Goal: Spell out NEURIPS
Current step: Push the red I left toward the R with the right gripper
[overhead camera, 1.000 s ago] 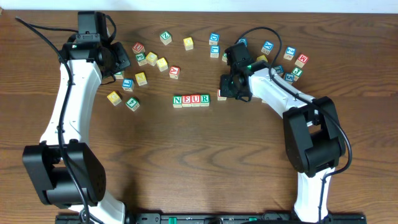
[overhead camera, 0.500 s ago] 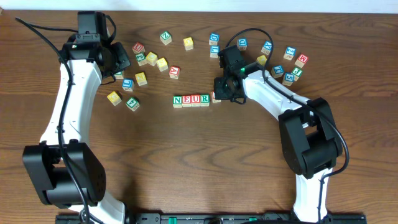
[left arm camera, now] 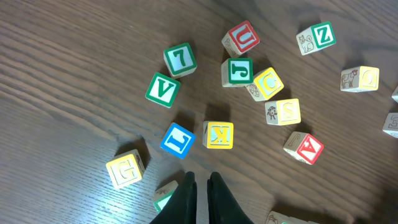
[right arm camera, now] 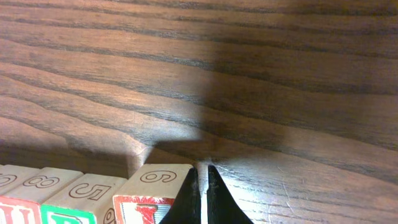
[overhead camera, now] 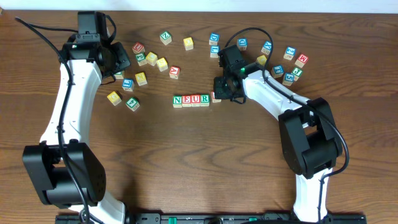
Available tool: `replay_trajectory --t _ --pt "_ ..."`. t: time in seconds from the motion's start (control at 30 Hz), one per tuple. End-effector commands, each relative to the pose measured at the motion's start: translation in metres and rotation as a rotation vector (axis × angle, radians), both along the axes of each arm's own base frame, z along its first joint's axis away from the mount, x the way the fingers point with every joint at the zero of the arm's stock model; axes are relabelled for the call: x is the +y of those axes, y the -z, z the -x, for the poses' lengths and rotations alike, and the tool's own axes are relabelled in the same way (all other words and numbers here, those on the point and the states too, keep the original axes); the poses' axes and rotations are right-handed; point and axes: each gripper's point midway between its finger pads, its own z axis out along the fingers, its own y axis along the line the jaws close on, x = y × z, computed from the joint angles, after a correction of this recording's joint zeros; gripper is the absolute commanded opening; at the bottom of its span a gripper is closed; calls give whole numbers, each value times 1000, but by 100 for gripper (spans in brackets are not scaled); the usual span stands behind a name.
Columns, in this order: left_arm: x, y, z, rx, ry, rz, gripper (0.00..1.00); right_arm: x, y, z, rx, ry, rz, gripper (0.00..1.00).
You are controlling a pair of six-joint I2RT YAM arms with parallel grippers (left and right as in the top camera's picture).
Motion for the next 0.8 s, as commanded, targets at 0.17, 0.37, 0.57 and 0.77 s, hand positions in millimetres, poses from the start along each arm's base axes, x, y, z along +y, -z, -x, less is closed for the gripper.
replay_trajectory --t 0.17,0.37,0.57,0.77 --pt "4 7 2 19 -8 -14 8 7 8 11 32 -21 11 1" --pt "4 7 2 19 -8 -14 8 8 8 13 35 -25 13 1" --pt "4 7 2 19 -8 -14 8 2 7 7 14 -9 36 1" --pt "4 7 2 19 -8 -14 8 -2 -3 -16 -58 21 12 1"
